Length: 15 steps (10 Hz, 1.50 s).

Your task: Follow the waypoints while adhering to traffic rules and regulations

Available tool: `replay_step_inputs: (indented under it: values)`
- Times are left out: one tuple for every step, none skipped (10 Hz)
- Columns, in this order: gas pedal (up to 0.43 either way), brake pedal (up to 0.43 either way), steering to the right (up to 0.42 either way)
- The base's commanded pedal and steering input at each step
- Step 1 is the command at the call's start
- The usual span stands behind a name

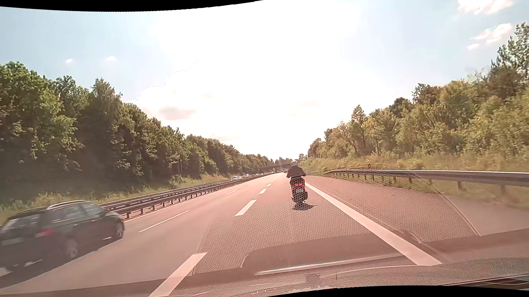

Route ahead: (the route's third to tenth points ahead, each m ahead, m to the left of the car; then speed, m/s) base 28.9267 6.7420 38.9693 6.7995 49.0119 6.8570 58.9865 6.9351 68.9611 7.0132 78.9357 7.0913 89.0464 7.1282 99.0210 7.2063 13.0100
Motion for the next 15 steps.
replay_step_inputs:
  values:
    - [0.339, 0.012, -0.005]
    - [0.339, 0.012, -0.005]
    - [0.350, 0.012, -0.005]
    - [0.350, 0.012, -0.005]
    - [0.358, 0.012, -0.004]
    - [0.370, 0.012, -0.004]
    - [0.370, 0.012, -0.004]
    - [0.370, 0.012, -0.004]
    - [0.370, 0.012, -0.004]
    - [0.370, 0.012, -0.004]
    - [0.370, 0.012, -0.004]
    - [0.370, 0.012, -0.004]
    - [0.370, 0.012, -0.004]
    - [0.370, 0.012, -0.004]
    - [0.370, 0.012, -0.003]
